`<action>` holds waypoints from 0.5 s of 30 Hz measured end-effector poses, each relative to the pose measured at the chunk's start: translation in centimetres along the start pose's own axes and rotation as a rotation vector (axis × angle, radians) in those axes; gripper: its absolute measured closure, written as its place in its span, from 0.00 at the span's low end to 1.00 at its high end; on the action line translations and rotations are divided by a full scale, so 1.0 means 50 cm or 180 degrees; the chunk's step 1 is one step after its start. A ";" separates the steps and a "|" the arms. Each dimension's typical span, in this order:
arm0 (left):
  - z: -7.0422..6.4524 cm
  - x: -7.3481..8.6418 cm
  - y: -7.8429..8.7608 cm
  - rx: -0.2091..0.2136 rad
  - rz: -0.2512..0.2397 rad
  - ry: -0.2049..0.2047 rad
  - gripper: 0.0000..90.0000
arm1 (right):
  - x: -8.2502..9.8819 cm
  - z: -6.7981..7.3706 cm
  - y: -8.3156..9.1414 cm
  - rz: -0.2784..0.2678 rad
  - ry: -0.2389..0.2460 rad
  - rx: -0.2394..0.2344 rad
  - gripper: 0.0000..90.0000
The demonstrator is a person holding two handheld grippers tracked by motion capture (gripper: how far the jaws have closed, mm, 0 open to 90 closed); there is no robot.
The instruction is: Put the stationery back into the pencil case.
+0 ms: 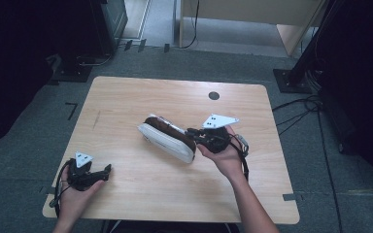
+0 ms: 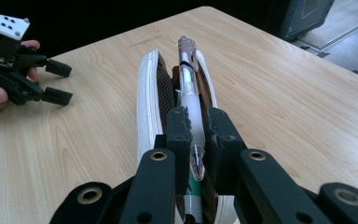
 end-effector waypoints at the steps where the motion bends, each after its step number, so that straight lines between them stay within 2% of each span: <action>1: 0.000 0.000 0.000 0.0001 -0.0003 0.0003 0.16 | 0.000 0.000 -0.001 0.0003 0.0004 -0.0001 0.90; 15: 0.000 0.000 0.000 0.0001 0.0000 -0.0003 0.16 | -0.006 -0.009 -0.014 0.0026 0.0001 -0.0007 0.90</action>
Point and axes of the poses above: each handheld gripper's, and its own axes: y roughly backward along the jaws, x roughly out of its underside, z roughly to its left, the point moved 7 cm from there along -y, roughly forward along the jaws, and after that the axes turned 10 degrees about y, right-handed, at the moved point
